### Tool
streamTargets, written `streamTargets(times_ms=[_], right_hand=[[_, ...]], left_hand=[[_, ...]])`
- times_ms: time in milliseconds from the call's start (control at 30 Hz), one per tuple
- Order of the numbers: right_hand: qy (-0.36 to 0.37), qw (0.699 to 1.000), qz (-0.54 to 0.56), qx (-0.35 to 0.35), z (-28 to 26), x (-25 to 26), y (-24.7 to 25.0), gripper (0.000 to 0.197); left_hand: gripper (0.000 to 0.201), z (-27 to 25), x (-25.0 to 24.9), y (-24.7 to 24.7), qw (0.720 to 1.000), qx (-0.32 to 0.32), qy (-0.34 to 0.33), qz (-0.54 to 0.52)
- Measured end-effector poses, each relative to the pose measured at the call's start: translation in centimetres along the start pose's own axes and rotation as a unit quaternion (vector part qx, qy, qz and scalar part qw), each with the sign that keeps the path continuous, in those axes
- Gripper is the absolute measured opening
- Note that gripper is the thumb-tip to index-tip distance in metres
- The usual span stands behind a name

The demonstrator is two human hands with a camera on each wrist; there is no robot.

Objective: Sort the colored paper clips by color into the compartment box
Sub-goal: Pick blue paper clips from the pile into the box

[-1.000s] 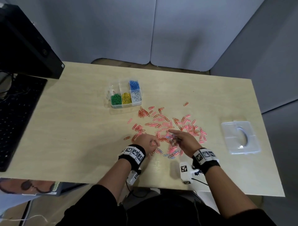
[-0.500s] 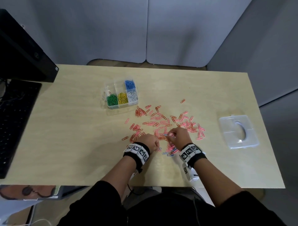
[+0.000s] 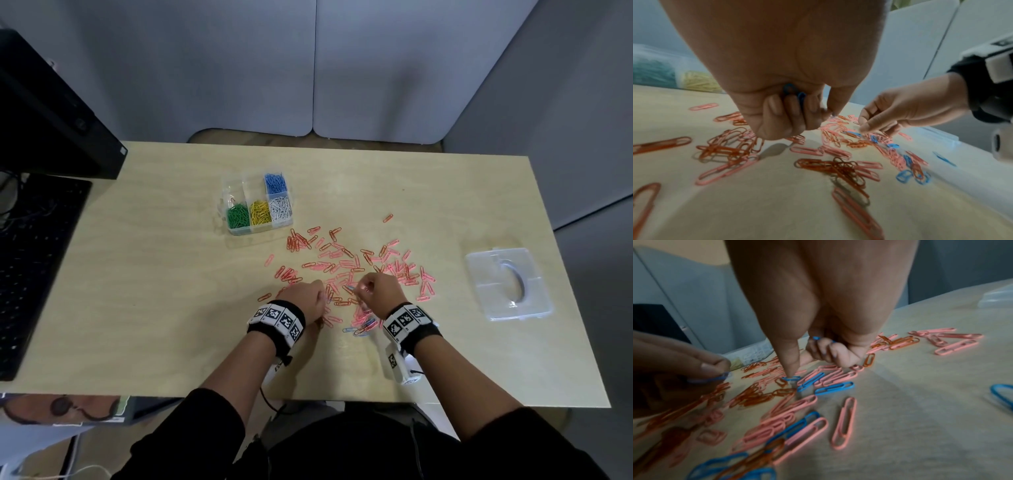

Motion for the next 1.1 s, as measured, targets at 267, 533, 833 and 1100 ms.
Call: streamTargets(times_ms=[267,533,833,1100], right_hand=[[-0.015,0.999,0.03,-0.025,0.0,0.5,0.1,0.014],[-0.049,0.973,0.217,0.055,0.0,-1.6,1.3,0.017],[-0.218,0.744,0.619,0.127,-1.3,-3.3,3.6,0.028],[-0.01,0.998,0.064,0.017,-0.9,-2.2,3.4,0.019]], left_hand=[[0.027,0.1,0.3,0.4,0.988,-0.025,0.031,-0.148],[0.037,0.8,-1.7,-0.2,0.969,-0.066,0.068,-0.227],[0.017,2.0,-3.6,-1.9,0.963,0.008,0.067,-0.262],[0.025,1.0,-3.8,-1.2,0.968,0.011,0.058,-0.244]])
Point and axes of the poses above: each hand's wrist, its own z-axis towards the middle knuckle, its own y-axis out of the back of the hand, x = y × z, the point moved 5 cm from there along z, towards the middle knuckle, and after that the axes turned 6 degrees about -x, right-handed, at the moved point
